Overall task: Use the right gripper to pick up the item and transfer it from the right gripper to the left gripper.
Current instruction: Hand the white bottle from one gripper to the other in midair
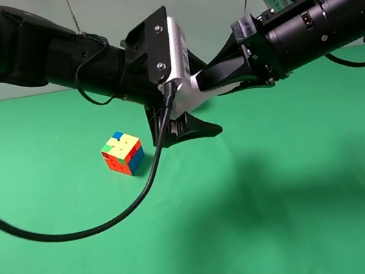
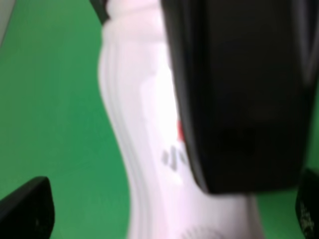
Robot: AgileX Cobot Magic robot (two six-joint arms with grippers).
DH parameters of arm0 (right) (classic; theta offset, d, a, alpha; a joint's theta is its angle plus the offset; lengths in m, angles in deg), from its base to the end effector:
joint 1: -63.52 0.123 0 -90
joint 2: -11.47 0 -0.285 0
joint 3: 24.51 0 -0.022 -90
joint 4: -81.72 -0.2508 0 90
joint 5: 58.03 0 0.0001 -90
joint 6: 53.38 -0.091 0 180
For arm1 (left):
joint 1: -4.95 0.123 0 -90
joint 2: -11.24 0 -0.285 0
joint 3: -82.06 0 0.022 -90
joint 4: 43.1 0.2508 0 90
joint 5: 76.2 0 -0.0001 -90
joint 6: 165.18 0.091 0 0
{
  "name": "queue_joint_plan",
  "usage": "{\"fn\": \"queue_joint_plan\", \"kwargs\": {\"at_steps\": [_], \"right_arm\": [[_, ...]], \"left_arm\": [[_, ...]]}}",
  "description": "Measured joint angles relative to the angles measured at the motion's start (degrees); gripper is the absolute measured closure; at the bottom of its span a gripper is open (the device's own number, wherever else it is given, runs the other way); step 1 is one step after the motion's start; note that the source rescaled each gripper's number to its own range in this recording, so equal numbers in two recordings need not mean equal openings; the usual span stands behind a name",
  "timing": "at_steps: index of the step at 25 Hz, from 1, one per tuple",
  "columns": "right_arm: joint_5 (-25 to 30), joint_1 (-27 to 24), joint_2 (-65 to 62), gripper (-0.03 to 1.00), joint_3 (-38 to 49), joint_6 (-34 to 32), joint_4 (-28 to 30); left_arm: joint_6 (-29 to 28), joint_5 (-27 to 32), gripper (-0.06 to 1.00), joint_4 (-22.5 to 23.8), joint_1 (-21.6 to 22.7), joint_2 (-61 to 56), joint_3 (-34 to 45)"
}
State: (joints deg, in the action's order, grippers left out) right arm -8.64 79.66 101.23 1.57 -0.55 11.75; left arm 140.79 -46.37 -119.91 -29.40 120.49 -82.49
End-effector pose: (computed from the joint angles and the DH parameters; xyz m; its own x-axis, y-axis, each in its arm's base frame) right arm 0.2481 0.1394 0.2714 -0.7932 -0.1290 -0.5951 -0.5527 0.5628 0.6147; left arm 0.2819 -0.2462 0.2140 0.2667 0.6423 -0.7186 0.9274 0.0318 0.3727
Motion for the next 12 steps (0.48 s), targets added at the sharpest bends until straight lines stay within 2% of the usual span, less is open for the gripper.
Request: {"fn": "queue_joint_plan", "kwargs": {"at_steps": [12], "right_arm": [[-1.0,0.0,0.0,0.96,0.0,0.0,0.8]], "left_arm": [[0.0,-1.5,-0.06,-0.7,-0.2,1.7,-0.7]]}}
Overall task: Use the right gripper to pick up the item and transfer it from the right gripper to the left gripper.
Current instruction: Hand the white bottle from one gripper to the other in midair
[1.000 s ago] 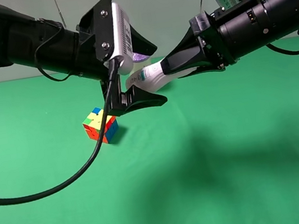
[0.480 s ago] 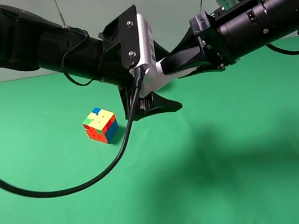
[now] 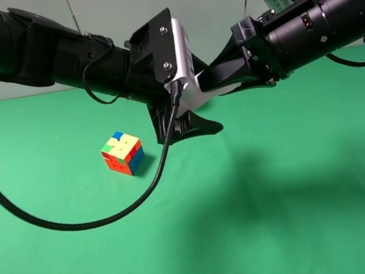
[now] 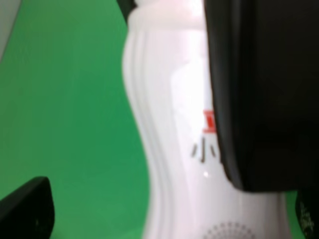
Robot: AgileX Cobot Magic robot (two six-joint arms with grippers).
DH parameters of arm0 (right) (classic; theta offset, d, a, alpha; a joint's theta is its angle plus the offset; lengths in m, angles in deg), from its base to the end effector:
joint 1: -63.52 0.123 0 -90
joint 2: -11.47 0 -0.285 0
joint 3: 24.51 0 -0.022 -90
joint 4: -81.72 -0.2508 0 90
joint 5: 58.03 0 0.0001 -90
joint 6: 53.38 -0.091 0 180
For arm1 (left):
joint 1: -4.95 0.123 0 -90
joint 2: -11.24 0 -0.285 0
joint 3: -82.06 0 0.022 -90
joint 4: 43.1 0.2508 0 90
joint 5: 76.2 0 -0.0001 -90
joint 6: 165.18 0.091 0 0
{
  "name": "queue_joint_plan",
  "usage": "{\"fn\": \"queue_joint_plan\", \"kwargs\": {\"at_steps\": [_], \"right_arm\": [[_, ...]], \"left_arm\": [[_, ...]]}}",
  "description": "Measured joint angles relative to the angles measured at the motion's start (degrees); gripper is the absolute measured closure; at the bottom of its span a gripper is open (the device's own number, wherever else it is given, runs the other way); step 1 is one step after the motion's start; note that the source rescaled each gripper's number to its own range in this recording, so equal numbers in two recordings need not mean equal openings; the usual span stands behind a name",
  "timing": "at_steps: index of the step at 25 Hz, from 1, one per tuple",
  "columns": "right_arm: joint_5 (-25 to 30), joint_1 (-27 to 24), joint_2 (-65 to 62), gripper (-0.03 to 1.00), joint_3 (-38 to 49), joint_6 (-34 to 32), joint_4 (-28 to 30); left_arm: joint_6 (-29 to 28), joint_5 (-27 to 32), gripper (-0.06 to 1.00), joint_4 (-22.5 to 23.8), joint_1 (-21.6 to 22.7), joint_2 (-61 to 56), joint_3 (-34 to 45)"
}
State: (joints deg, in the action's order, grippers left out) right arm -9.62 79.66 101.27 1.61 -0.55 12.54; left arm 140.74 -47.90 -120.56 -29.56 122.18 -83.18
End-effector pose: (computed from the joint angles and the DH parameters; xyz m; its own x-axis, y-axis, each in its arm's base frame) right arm 0.2492 0.1384 0.2700 -0.7885 -0.1328 -0.6006 -0.5538 0.5780 0.5993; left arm 0.2875 -0.2489 0.2063 0.2452 0.6567 -0.7132 0.9289 0.0514 0.3667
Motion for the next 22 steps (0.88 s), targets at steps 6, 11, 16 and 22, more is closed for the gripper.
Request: {"fn": "queue_joint_plan", "kwargs": {"at_steps": [6,11,16,22], "right_arm": [[-0.8,0.0,0.0,0.96,0.1,0.0,0.3],[-0.7,0.0,0.1,0.96,0.1,0.0,0.4],[-1.1,0.0,0.2,0.96,0.3,0.0,0.9],[-2.1,0.0,0.2,0.96,0.3,-0.1,0.4]], "left_arm": [[3.5,0.0,-0.06,-6.0,0.0,0.9,0.0],[5.3,-0.1,-0.04,-9.1,0.0,0.9,0.0],[5.4,0.6,0.43,-9.7,0.0,0.9,0.0],[3.6,1.3,0.79,-7.1,-0.2,0.9,0.0]]}}
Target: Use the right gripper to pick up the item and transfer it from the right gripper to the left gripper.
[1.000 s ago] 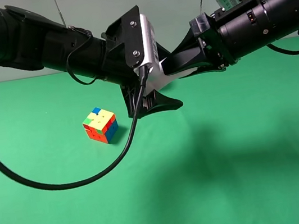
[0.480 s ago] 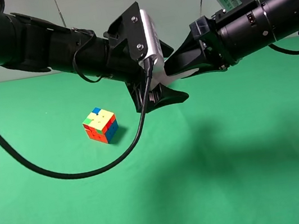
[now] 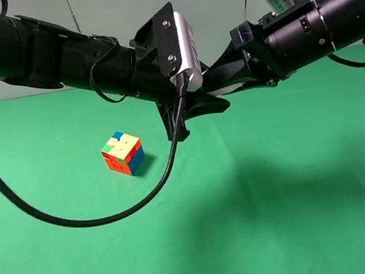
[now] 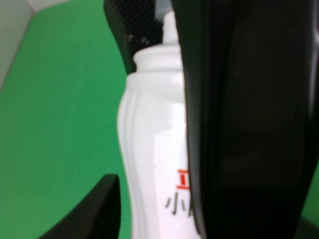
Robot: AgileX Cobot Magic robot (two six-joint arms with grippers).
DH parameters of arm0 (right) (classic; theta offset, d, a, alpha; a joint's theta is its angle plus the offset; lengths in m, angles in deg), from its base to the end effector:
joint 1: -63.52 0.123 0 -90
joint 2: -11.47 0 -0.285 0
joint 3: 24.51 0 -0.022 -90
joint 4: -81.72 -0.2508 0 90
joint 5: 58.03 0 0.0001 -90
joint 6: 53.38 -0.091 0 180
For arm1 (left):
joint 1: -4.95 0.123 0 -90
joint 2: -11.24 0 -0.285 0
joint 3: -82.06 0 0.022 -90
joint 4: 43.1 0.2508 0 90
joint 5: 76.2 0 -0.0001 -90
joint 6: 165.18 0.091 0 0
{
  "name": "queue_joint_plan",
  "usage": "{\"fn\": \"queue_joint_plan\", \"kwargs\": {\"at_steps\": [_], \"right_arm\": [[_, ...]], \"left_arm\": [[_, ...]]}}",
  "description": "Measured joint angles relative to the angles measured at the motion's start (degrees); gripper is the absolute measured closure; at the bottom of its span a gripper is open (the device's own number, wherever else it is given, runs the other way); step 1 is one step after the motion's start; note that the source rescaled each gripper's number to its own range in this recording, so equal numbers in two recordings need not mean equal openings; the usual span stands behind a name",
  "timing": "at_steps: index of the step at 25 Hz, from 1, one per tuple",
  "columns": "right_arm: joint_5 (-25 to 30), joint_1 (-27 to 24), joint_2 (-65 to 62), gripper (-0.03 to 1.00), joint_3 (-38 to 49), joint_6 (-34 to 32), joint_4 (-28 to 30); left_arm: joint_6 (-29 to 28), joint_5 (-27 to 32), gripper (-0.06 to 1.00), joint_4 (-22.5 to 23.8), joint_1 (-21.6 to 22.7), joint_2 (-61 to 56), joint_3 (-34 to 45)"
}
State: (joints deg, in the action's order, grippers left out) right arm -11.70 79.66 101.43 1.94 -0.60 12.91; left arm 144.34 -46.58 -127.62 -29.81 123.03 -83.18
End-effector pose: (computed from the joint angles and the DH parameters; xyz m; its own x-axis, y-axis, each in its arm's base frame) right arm 0.2517 0.1368 0.2669 -0.7864 -0.1218 -0.6056 -0.5428 0.6042 0.5833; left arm 0.2877 -0.2543 0.2054 0.2137 0.6116 -0.7617 0.9388 0.0870 0.3333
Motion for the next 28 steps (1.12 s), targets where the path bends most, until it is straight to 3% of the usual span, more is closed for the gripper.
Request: {"fn": "queue_joint_plan", "kwargs": {"at_steps": [5,20,21,22,25,28], "right_arm": [[0.5,0.0,0.1,0.96,0.0,-0.1,0.1],[0.5,0.0,0.1,0.96,0.0,-0.1,-0.2],[0.5,0.0,0.1,0.91,0.0,-0.1,-0.6],[1.0,0.0,0.1,0.77,0.0,-0.1,-1.9],[1.6,0.0,-0.3,0.23,0.0,-0.1,-3.3],[1.0,0.0,-0.2,0.07,0.0,-0.1,-3.3]], "left_arm": [[-2.6,0.0,0.79,2.6,-0.1,-0.2,0.0],[-3.7,-0.1,0.79,3.9,-0.1,-0.2,-0.4],[-3.7,-0.4,0.8,4.0,-0.1,-0.3,-0.4],[-3.7,-1.4,0.8,5.1,-0.1,-0.3,-0.4],[-3.7,-3.7,0.82,6.4,0.1,0.5,-0.1],[-3.7,-4.0,0.84,6.5,0.1,0.5,0.0]]}}
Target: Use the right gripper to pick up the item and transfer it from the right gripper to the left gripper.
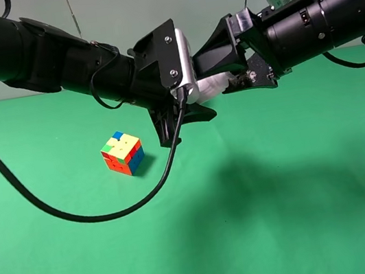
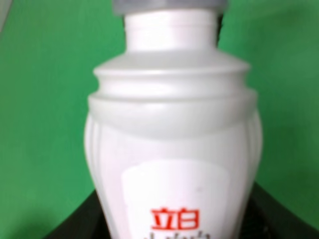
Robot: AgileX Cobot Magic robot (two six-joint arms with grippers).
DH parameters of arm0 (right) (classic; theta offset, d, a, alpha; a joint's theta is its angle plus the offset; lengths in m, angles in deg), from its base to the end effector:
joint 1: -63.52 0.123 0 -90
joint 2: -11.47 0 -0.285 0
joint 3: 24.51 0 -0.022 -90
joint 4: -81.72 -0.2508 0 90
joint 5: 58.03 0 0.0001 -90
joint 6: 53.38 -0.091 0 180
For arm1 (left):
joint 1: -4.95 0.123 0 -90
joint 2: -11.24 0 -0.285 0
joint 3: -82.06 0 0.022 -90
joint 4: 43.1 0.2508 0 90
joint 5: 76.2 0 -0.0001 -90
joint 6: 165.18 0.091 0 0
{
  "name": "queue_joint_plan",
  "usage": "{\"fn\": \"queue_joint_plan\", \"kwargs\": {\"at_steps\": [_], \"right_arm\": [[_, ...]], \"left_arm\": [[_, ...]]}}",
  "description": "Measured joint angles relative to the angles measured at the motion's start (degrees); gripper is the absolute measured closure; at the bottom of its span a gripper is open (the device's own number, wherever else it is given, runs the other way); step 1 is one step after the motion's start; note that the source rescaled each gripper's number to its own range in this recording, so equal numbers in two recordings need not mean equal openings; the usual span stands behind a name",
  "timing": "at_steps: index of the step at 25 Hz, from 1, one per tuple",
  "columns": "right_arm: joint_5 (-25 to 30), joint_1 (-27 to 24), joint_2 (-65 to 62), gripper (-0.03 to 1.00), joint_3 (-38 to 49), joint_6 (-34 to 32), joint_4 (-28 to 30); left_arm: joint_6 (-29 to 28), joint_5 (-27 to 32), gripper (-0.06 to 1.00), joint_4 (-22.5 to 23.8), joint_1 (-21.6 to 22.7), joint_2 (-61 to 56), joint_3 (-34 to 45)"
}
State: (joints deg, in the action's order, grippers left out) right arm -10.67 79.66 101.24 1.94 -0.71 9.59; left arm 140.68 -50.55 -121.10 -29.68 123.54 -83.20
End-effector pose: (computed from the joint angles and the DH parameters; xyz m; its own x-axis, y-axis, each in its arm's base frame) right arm 0.2510 0.1390 0.2713 -0.7999 -0.0785 -0.5949 -0.5235 0.5759 0.6279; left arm 0.2925 -0.2489 0.1972 0.2173 0.6824 -0.6979 0.9266 0.0805 0.3673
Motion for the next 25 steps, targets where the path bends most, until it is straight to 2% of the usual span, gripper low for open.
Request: {"fn": "queue_joint_plan", "kwargs": {"at_steps": [4,8,15,25], "right_arm": [[-2.3,0.0,-0.1,0.03,0.0,0.0,0.0],[-6.1,0.0,-2.3,0.01,0.0,0.0,0.5],[-11.7,0.0,-6.3,-0.01,0.0,-0.2,3.9],[-20.7,0.0,-11.5,-0.03,0.0,-8.5,15.1]], "left_arm": [[0.0,0.0,0.86,0.0,0.0,0.0,0.0],[0.0,0.0,0.92,0.0,0.0,0.0,0.0],[0.0,0.0,0.94,0.0,0.0,0.0,0.0],[0.0,-0.1,0.94,-0.1,0.0,0.0,0.0]]}}
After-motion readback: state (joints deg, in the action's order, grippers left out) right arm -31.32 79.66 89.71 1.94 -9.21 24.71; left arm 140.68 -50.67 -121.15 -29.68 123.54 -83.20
